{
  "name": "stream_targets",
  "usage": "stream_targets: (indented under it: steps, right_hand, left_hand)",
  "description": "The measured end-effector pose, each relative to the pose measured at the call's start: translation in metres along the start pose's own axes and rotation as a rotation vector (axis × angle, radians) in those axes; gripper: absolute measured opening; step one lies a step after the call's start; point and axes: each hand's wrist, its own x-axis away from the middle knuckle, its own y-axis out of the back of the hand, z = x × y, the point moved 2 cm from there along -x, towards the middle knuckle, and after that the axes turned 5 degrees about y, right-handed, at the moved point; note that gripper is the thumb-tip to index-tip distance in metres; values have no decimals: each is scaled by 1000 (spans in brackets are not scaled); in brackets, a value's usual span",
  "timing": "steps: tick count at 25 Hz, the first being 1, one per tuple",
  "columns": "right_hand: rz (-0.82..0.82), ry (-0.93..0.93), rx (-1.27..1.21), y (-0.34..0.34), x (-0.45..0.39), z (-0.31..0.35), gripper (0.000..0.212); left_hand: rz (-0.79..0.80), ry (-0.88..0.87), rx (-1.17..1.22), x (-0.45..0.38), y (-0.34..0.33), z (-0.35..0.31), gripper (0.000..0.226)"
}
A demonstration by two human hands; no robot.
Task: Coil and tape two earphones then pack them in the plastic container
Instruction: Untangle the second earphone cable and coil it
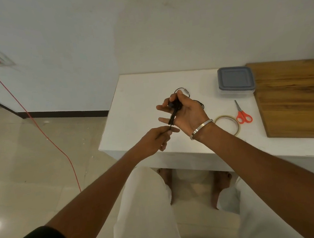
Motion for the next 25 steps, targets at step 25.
stream_targets:
  steps: [25]
  right_hand:
    - [76,221,1266,36,-5,-23,35]
  left_hand:
    - [-233,185,345,6,-6,-16,17]
